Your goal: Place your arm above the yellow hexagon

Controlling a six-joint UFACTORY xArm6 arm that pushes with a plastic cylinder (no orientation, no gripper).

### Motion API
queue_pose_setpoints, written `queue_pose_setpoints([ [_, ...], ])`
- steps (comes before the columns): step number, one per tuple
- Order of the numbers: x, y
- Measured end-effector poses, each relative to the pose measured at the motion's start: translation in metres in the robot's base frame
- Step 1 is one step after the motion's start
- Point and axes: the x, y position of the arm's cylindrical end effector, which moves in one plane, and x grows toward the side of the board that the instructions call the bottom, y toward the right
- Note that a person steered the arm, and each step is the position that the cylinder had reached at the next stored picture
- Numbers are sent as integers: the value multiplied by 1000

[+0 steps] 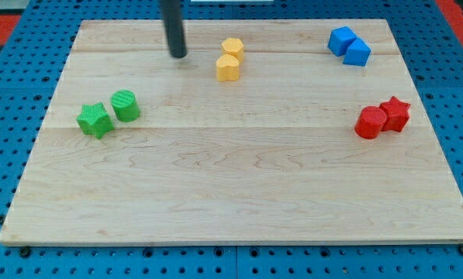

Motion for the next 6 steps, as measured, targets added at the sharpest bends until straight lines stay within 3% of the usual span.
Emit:
queue_pose_setpoints([
  [2, -38, 44],
  [6, -61, 89],
])
